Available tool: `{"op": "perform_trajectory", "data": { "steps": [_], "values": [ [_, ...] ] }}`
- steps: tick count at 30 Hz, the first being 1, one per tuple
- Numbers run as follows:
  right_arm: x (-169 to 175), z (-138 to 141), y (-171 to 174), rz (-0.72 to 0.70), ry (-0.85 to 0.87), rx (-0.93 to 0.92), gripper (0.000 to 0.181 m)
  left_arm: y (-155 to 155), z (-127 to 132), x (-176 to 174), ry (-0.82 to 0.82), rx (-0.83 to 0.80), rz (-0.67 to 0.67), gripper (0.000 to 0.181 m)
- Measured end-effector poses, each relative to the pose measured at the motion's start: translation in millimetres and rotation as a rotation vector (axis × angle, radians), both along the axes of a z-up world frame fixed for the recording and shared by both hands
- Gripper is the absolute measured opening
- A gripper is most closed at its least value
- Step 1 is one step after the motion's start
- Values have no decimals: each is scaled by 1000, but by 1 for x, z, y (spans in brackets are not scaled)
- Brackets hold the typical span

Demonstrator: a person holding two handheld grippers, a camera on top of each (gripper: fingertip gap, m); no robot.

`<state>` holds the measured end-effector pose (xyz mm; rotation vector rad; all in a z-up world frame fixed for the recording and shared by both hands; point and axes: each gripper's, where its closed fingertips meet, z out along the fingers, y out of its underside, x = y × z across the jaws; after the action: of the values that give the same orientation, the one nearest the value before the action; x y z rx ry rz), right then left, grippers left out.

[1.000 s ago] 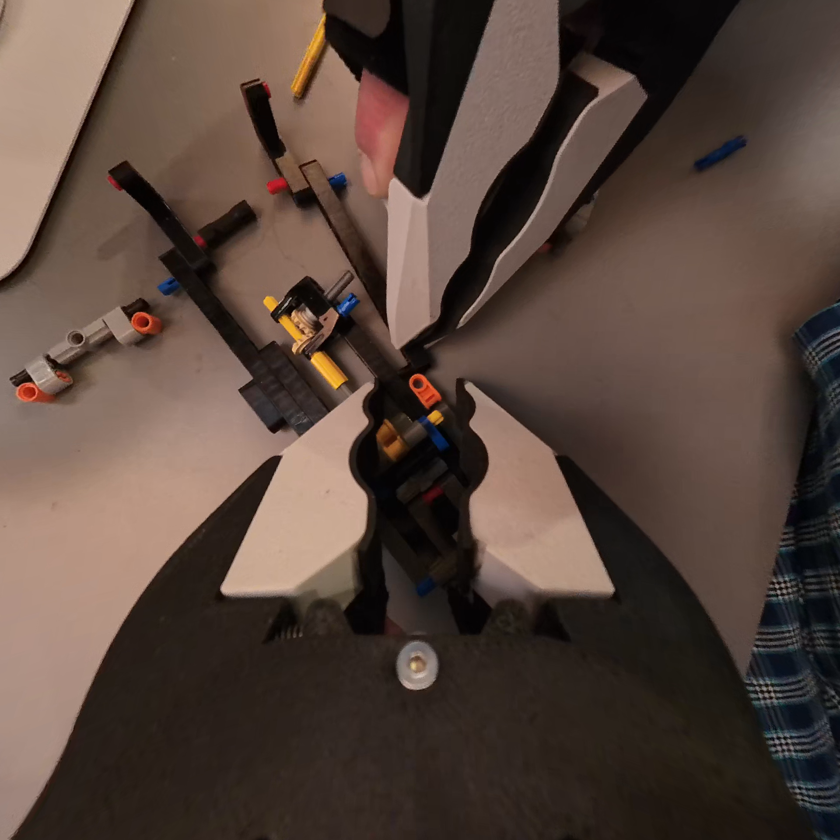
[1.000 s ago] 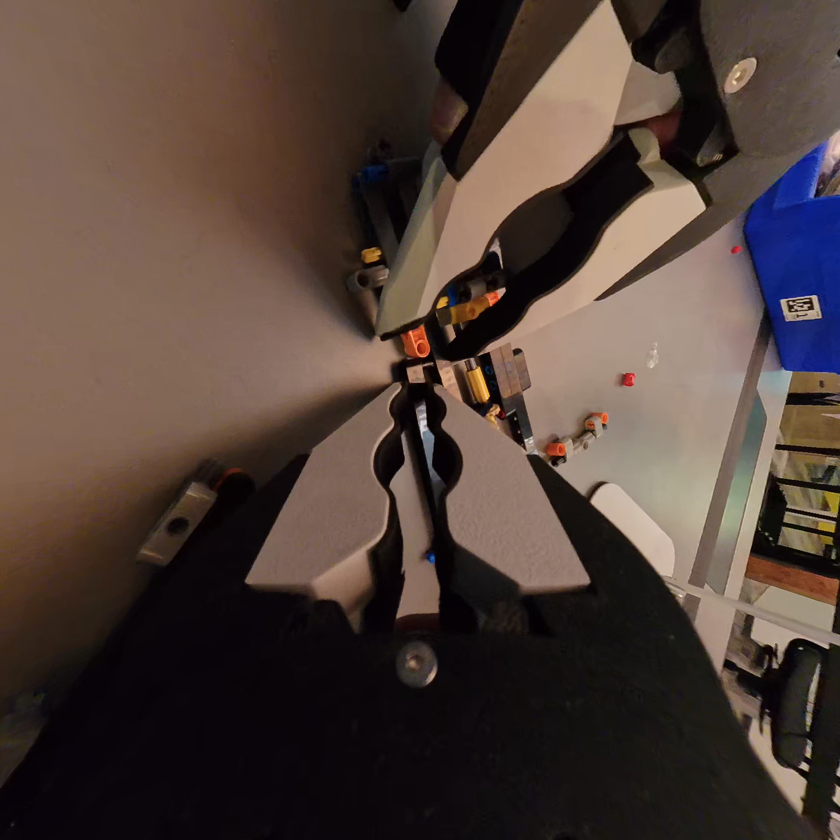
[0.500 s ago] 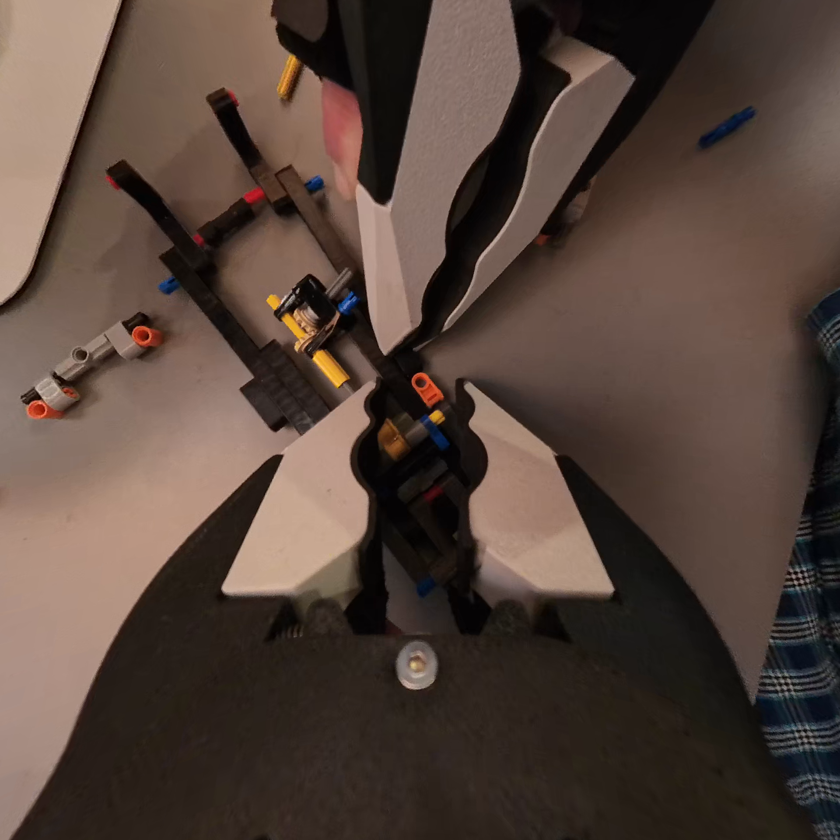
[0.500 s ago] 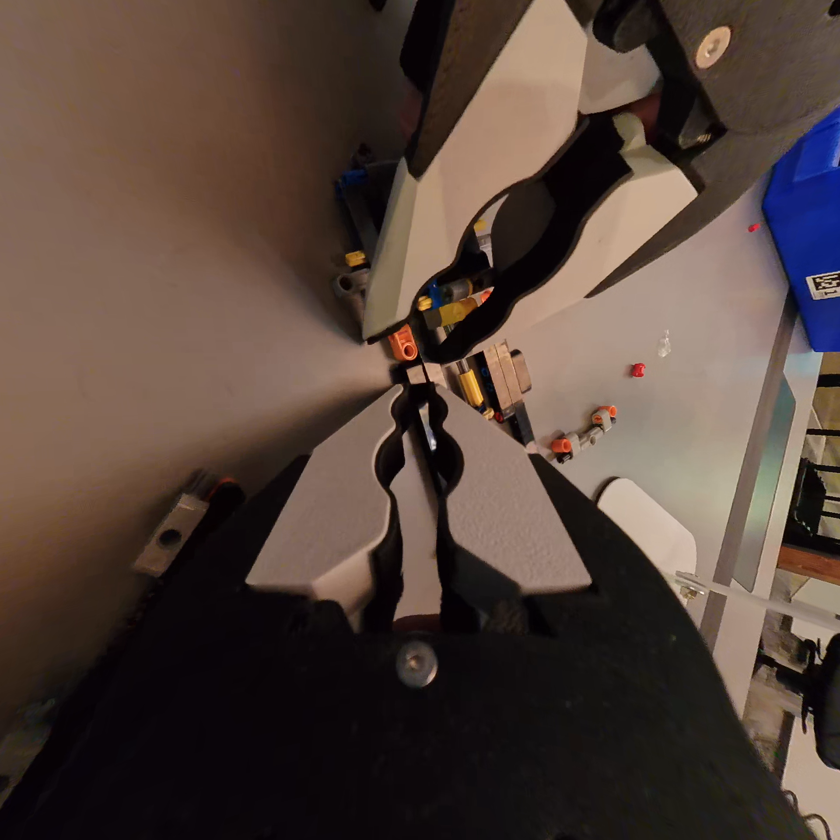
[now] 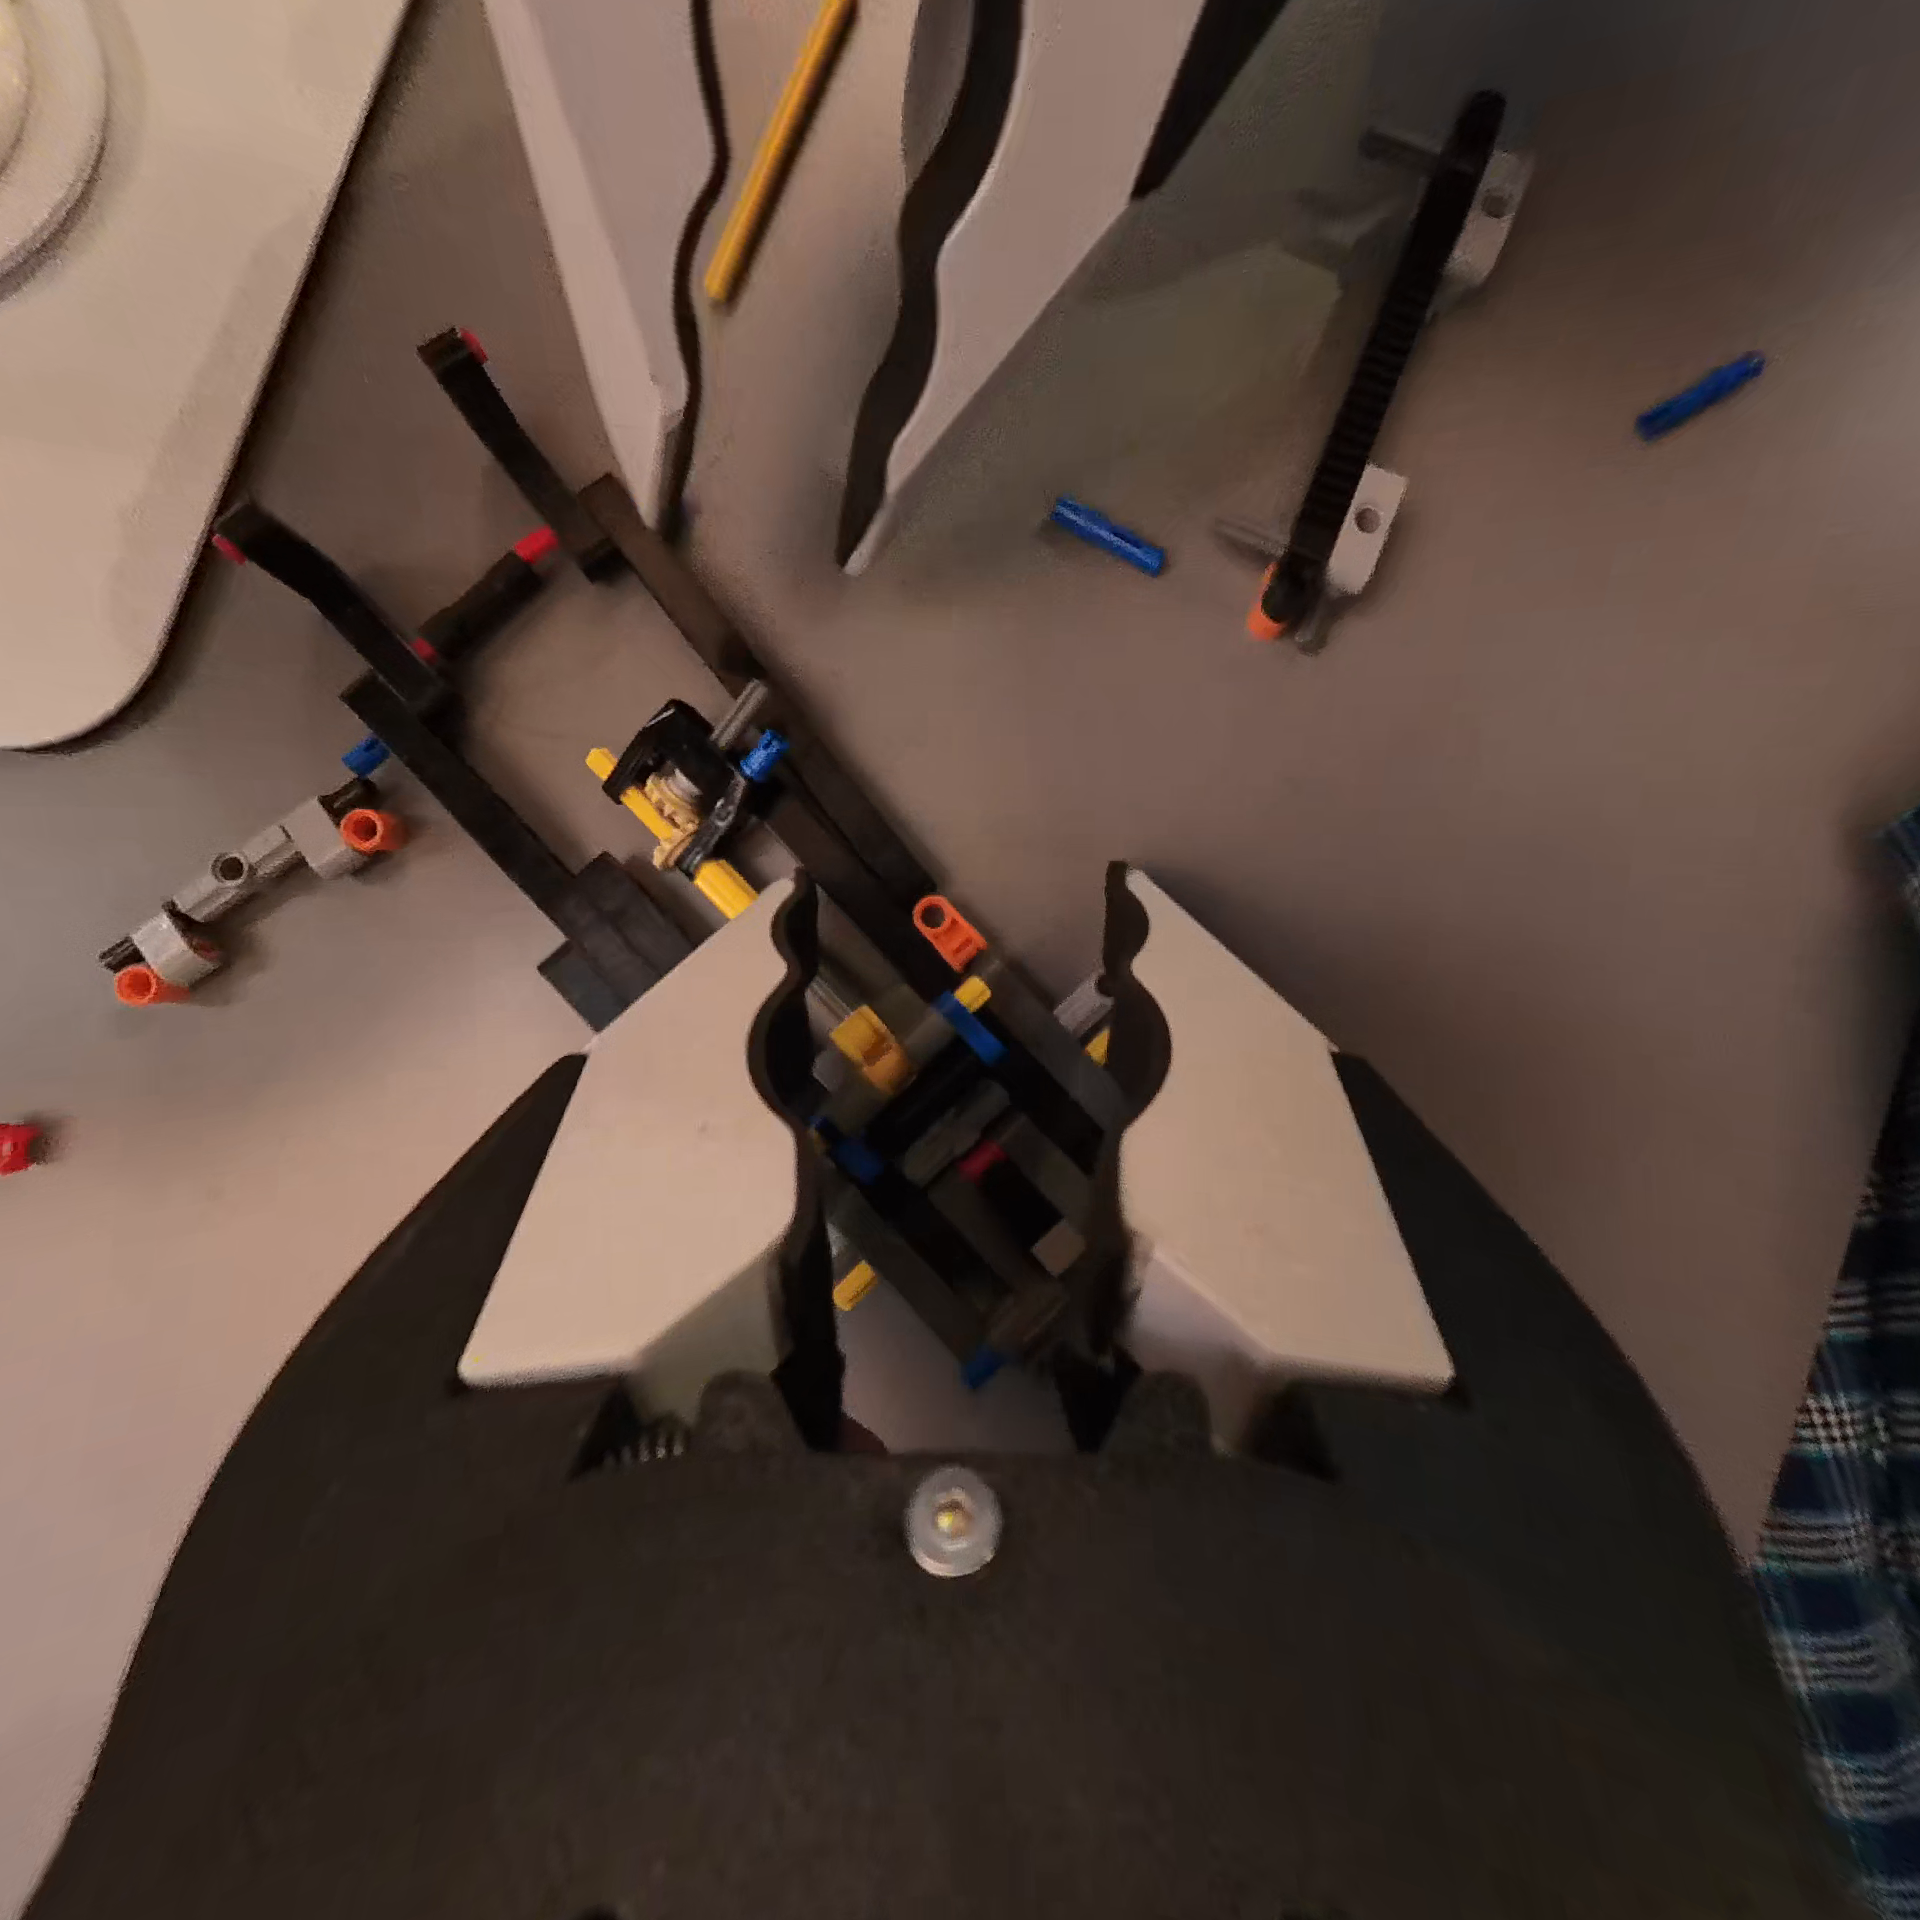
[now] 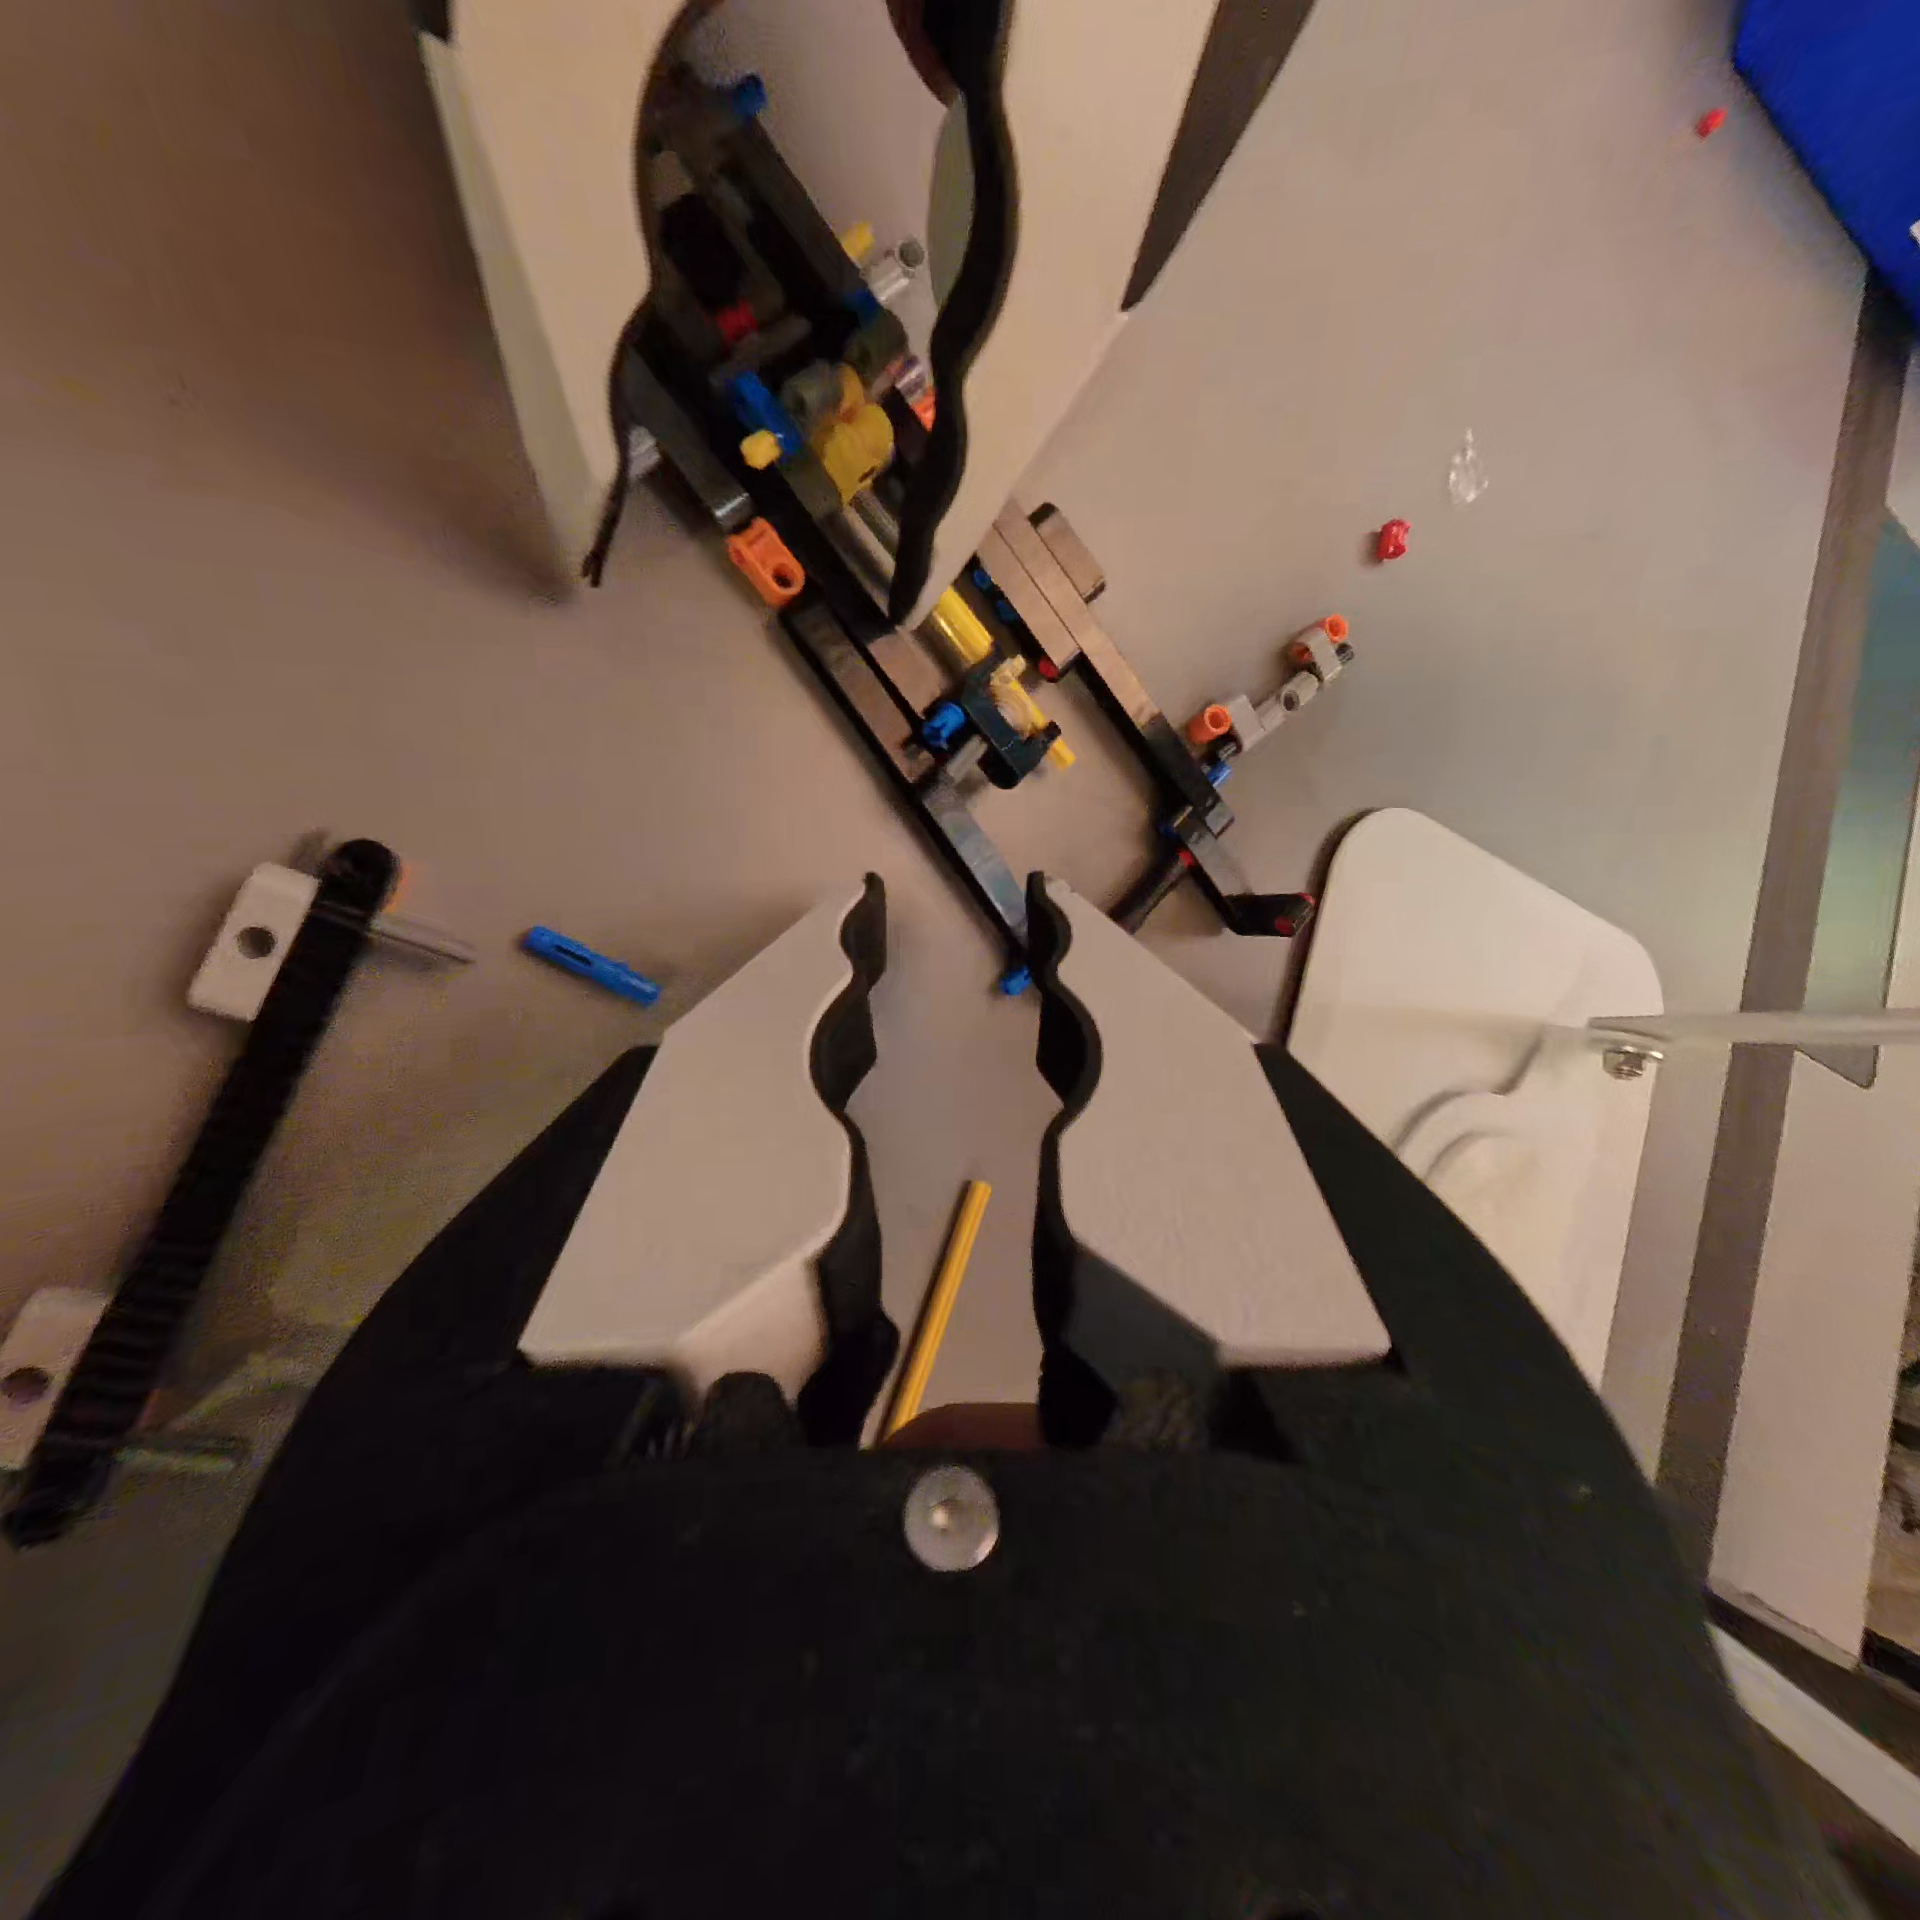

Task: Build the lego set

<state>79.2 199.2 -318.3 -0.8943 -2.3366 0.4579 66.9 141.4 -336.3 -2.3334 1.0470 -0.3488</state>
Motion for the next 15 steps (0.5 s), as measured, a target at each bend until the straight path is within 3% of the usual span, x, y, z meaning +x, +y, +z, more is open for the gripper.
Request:
{"op": "perform_trajectory", "data": {
  "steps": [2, 8, 15],
  "values": [
    [-5, -4, 5, 1, -11, -3, 26, 6, -3, -2, 25, 7, 47, 50],
    [-16, -19, 4, 52, -53, -34, 20, 21, -6, -8, 60, 11, 177, 22],
    [-15, -22, -5, 104, -91, -120, 9, 22, -7, -6, 82, 7, 161, 21]
  ]
}}
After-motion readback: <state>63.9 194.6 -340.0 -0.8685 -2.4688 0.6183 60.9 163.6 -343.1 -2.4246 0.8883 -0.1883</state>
